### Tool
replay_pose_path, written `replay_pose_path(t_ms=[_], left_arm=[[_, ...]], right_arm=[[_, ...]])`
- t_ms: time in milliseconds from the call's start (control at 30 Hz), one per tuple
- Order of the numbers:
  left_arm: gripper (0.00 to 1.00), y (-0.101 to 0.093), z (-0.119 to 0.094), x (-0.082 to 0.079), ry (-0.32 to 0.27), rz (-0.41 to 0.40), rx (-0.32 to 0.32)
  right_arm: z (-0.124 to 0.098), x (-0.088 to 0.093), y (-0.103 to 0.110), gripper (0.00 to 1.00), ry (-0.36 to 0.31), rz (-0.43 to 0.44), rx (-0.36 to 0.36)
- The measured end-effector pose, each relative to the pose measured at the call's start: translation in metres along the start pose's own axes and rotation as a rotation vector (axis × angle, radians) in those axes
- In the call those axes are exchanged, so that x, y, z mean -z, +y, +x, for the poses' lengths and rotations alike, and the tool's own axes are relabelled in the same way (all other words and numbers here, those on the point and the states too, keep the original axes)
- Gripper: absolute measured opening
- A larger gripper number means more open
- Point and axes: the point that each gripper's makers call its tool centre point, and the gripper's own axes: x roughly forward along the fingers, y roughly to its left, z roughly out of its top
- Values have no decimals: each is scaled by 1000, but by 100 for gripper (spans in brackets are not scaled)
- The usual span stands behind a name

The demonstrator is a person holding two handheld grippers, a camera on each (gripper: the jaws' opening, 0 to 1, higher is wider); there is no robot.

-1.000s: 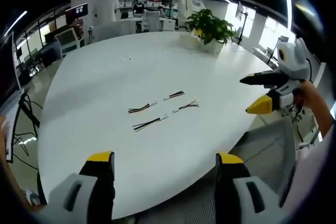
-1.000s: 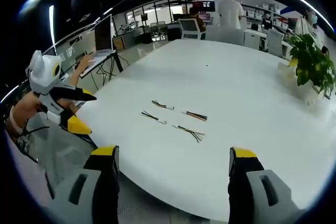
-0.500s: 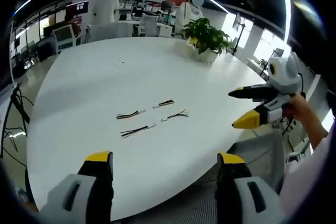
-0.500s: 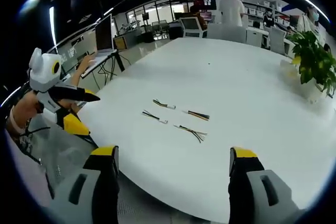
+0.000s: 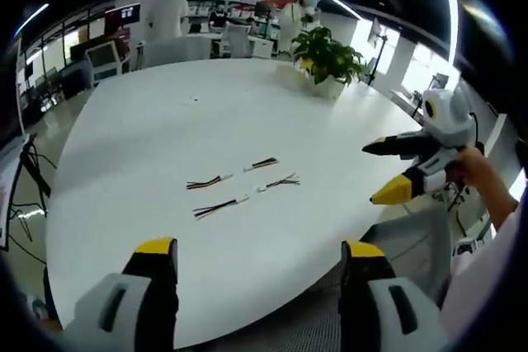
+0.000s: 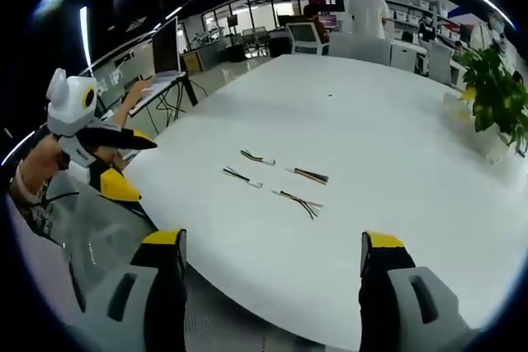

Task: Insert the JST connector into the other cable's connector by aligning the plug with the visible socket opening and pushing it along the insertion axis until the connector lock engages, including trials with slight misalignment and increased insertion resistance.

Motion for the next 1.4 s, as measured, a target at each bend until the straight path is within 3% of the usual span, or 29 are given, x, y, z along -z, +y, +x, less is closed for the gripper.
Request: replay_pose_path(t_ms=[200,367,467,600,767,1167,1400], left_arm=[[85,0,1,-1,-1,4,-7],[92,-2,1,-5,-22,6,0],[98,-5,1,-7,-33,-36,20],[99,-3,2,-6,-28,-20,3],[99,3,7,7,23,4,-29],[98,5,13,11,40,-30,-15],[98,10,16,10,47,-32,-15]], right_arm=[[3,-4,5,98,-9,-32,-10],[4,-7,6,100,-24,-40,-12],[5,-8,8,100,-29,-54,-25],[6,-13,12,100,-61,-75,-40],[7,-16,16,100,-79,-71,-65],[13,-11,15,100,-45,-78,-71],[17,-9,13,100,-35,-19,-69]])
